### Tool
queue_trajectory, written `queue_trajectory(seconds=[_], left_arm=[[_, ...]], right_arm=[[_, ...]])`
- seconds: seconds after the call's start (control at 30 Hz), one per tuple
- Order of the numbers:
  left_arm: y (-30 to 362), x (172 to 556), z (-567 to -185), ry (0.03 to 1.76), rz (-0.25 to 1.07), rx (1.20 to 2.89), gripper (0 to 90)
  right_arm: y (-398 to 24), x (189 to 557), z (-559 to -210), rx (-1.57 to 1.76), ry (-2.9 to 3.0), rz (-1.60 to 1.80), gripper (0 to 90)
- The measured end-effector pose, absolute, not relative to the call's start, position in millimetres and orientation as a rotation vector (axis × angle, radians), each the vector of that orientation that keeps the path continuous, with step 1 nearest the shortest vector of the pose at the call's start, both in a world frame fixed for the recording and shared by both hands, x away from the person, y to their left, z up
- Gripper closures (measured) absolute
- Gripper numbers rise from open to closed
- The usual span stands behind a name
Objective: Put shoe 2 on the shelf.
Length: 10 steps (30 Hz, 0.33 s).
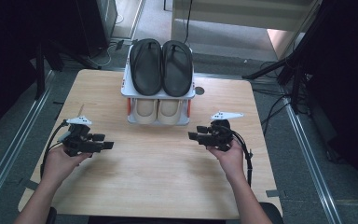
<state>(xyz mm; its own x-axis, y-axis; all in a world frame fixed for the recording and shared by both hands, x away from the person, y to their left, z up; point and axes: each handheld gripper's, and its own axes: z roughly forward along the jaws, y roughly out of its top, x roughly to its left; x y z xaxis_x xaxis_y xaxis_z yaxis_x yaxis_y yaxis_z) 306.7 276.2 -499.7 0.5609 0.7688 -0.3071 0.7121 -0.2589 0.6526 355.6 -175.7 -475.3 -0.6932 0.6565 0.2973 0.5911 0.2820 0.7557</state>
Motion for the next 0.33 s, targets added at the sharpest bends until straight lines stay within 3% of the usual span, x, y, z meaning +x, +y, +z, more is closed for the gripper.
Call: queue_trajectory(seconds=[0.33], left_arm=[[266.7,307.1,-503.4,1.179,0.111,2.042,31.9]], right_arm=[[-172.8,355.7,-476.7,1.182,2.470,1.389,47.3]])
